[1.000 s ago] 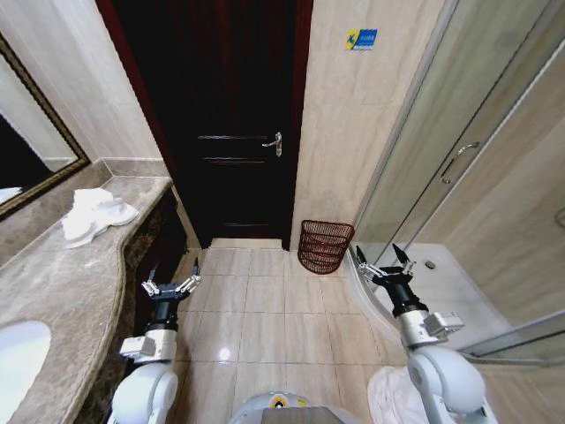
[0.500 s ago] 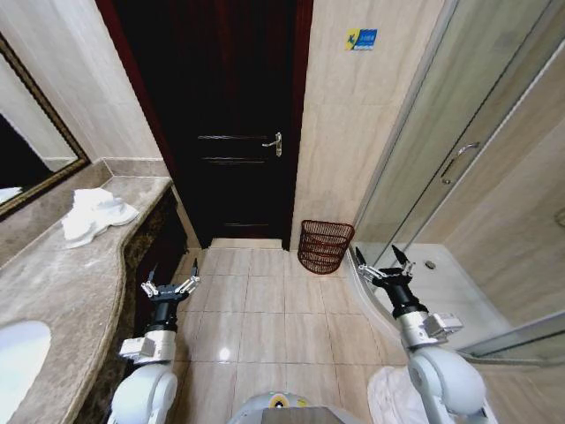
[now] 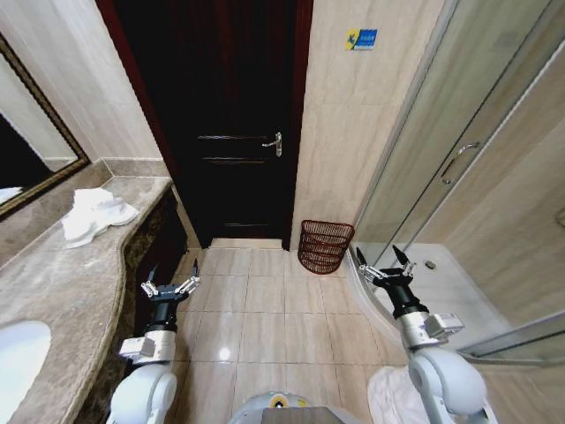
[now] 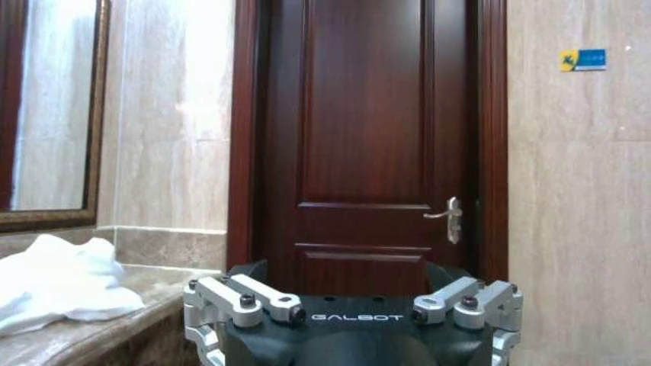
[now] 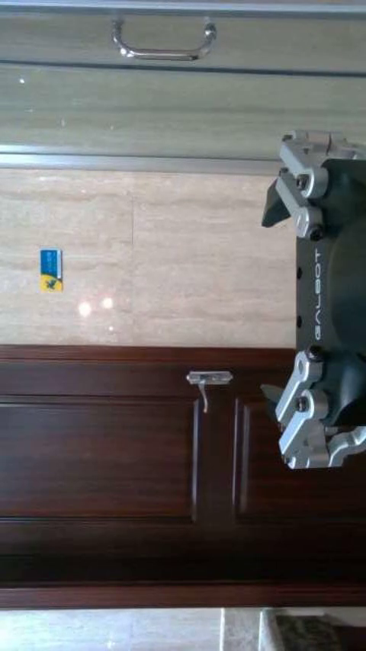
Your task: Discard the used towel into the hamper.
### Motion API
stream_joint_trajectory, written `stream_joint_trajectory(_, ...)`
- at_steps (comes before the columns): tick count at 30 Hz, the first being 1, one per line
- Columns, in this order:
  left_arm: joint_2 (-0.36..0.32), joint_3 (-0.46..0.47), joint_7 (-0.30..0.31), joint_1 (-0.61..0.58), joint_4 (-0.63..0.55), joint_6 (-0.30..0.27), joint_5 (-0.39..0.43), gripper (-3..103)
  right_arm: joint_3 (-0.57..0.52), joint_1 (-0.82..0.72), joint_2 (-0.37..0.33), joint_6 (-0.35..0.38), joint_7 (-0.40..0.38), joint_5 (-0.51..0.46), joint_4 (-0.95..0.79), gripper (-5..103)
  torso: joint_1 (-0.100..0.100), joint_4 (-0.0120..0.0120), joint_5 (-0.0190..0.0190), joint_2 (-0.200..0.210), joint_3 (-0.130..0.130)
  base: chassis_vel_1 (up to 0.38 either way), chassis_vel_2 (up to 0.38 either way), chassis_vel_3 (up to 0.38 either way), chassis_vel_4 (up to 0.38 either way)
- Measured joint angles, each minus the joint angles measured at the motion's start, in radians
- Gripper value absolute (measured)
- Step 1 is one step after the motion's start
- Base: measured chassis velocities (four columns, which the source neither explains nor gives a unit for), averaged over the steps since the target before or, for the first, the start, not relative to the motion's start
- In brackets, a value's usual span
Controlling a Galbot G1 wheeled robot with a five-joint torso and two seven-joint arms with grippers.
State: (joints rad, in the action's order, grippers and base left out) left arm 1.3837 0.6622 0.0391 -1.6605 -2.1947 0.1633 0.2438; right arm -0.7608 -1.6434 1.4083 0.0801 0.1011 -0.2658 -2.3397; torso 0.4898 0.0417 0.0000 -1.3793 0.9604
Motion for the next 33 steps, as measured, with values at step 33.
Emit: stream_joint_trajectory(33,0.227,0.045,-0.074,-0.065,-0.127,-0.028,-0.116,100,0.021,0.115,-0.108,0.024,0.062,-0.136,0.057,100,0.000,0.0000,0.0001,0.000,0.000,0.000,0.000,0.000,0.000)
